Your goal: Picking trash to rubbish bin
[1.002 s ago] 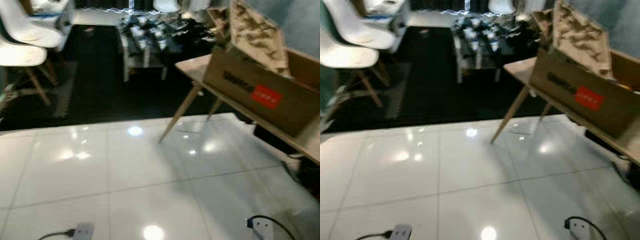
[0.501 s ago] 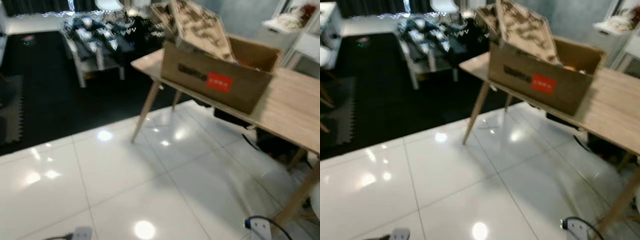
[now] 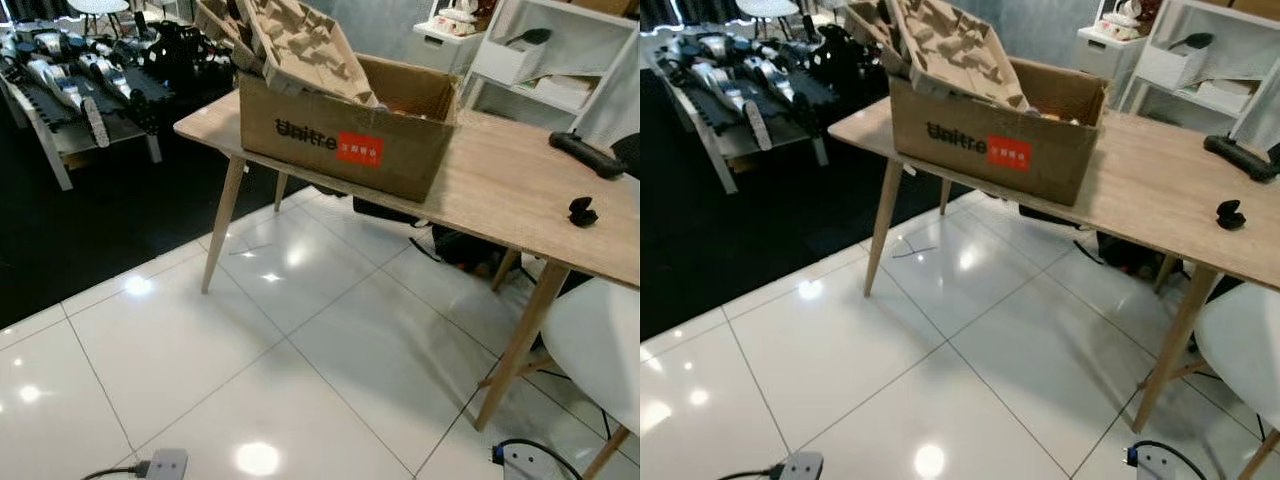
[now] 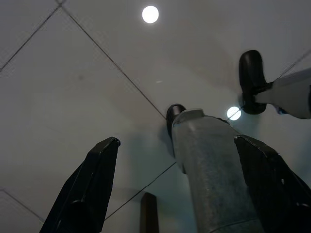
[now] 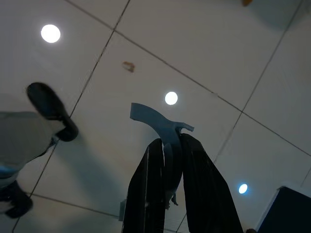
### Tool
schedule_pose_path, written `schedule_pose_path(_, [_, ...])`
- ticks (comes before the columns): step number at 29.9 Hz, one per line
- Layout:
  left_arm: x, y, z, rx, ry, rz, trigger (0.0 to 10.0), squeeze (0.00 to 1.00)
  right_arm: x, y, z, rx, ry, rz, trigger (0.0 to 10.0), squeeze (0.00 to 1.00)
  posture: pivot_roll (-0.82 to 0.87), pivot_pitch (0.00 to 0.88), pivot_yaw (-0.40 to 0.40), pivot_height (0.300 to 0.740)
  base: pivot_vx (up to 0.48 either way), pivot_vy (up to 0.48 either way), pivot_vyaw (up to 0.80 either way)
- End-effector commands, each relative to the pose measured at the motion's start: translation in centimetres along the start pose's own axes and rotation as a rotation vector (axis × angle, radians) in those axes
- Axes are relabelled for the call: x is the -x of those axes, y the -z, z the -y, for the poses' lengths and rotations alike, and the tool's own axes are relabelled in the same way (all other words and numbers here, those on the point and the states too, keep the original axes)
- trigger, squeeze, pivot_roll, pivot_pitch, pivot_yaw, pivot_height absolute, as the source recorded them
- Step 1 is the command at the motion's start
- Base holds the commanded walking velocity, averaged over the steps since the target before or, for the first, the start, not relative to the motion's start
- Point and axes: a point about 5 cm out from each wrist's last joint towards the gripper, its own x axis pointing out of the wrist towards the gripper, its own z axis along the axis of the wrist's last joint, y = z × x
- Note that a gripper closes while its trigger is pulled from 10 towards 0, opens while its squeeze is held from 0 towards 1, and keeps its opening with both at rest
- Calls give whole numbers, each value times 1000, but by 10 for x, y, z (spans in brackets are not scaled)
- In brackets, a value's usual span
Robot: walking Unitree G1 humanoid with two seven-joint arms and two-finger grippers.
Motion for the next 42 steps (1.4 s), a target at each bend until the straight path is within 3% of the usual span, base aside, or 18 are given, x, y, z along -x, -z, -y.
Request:
schedule_pose_path(1, [0,6,4,-10,25,-23,10000,0,0,-1,0,6,-1,2,10000,0,0,69,-26,740,277,0,0])
schedule_pose_path(13, [0,4,6,-18,38,-18,10000,0,0,-4,0,8,-5,10,10000,0,2,64,-27,740,328,0,0])
schedule_pose_path(29, [0,5,6,-21,45,-19,10000,0,0,0,0,4,-1,-2,10000,0,-1,74,-19,740,338,0,-780])
schedule_pose_path(42, [0,3,5,8,31,-8,10000,0,0,-3,-1,5,-14,18,10000,0,-3,77,-20,740,103,0,0])
